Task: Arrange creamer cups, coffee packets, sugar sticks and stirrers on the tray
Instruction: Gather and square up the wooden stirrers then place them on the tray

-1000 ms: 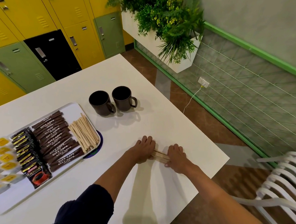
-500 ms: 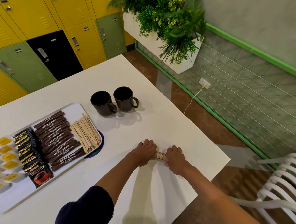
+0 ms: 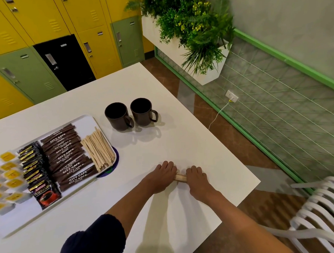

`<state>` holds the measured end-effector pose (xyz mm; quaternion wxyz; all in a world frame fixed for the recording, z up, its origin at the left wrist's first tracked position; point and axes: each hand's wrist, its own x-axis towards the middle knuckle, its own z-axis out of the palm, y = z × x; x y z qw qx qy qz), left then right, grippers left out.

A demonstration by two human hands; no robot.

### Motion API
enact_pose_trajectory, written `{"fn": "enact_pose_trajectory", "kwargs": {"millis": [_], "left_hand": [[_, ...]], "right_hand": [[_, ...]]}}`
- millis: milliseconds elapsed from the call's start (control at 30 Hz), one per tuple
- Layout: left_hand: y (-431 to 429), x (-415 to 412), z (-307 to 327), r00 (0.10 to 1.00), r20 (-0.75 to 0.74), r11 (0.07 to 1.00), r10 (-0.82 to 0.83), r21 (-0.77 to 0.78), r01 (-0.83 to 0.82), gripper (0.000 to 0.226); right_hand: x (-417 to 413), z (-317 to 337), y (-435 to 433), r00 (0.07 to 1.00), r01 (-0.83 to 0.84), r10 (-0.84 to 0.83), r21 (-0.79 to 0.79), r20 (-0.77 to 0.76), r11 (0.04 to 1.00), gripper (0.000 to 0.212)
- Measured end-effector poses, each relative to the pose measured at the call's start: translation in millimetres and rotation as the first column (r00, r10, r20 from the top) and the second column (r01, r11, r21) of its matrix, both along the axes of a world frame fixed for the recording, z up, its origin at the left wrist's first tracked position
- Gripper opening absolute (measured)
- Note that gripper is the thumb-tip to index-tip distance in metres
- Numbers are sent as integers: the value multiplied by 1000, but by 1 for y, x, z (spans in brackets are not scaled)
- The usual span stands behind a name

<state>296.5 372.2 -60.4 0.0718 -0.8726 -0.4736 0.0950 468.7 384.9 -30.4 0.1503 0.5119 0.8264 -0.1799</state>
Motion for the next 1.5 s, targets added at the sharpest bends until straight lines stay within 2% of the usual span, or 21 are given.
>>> {"fn": "enact_pose_trajectory", "kwargs": {"millis": [133, 300, 400, 467, 533, 600, 667, 733, 833, 933, 1000, 1033, 1133, 1200, 1233, 1267, 1367, 1500], "left_hand": [[-3, 2, 3, 999, -27, 999, -19, -31, 18, 22], [-4, 3, 19, 995, -94, 990, 23, -140, -36, 36], [3, -2, 18, 995, -95, 984, 36, -168, -52, 51], [7, -2, 30, 995, -80, 982, 53, -176, -66, 50], [3, -4, 44, 990, -135, 973, 31, -223, -61, 41], [4, -11, 43, 991, -126, 964, 38, -257, -70, 35], [4, -21, 52, 995, -74, 965, 70, -246, -86, 33], [0, -34, 53, 991, -101, 973, 92, -204, -112, 36], [-6, -54, 51, 974, -118, 921, 192, -322, -220, 33], [-9, -72, 61, 952, 14, 921, 307, -257, -293, 34], [-11, -88, 68, 859, 186, 861, 477, -294, -415, 41], [-14, -96, 70, 760, 310, 813, 571, -342, -472, 45], [-22, -118, 70, 319, 627, 686, 711, -516, -513, 45], [-29, -123, 67, -43, 701, 602, 712, -641, -476, 30], [-32, -125, 67, -183, 707, 577, 683, -675, -460, 27], [-34, -125, 67, -274, 703, 562, 656, -698, -445, 30], [-37, -122, 72, -389, 691, 558, 609, -722, -408, 40], [-38, -124, 73, -366, 735, 559, 571, -675, -482, 35]], "right_hand": [[0, -1, -3, 999, -27, 26, 39, 26, 999, 49], [-2, 2, -2, 996, -68, 64, 68, 59, 995, 45], [-4, 9, 6, 996, -75, 74, 14, 58, 997, 42], [-7, 14, 12, 994, -97, 100, -63, 49, 993, 39], [-11, 18, 16, 992, -123, 126, -157, 7, 980, 36], [-17, 21, 18, 992, -126, 115, -271, -56, 954, 39], [-27, 23, 18, 986, -134, 90, -364, -137, 922, 33], [-38, 26, 17, 975, -152, 71, -396, -212, 906, 25], [-56, 28, 15, 958, -172, 60, -396, -279, 902, 22], [-74, 32, 13, 945, -176, 26, -442, -325, 879, 18], [-86, 34, 12, 934, -139, -57, -507, -352, 850, 20], [-90, 35, 11, 917, -111, -131, -557, -377, 823, 21], [-107, 40, 8, 867, -101, -251, -645, -430, 758, 20], [-117, 47, 5, 847, -117, -281, -674, -451, 729, 19], [-123, 50, 3, 834, -132, -300, -695, -463, 707, 18], [-128, 51, 1, 821, -147, -319, -716, -473, 683, 17], [-141, 55, -3, 809, -176, -346, -758, -475, 628, 16], [-156, 55, -7, 813, -184, -351, -777, -464, 602, 15]]}}
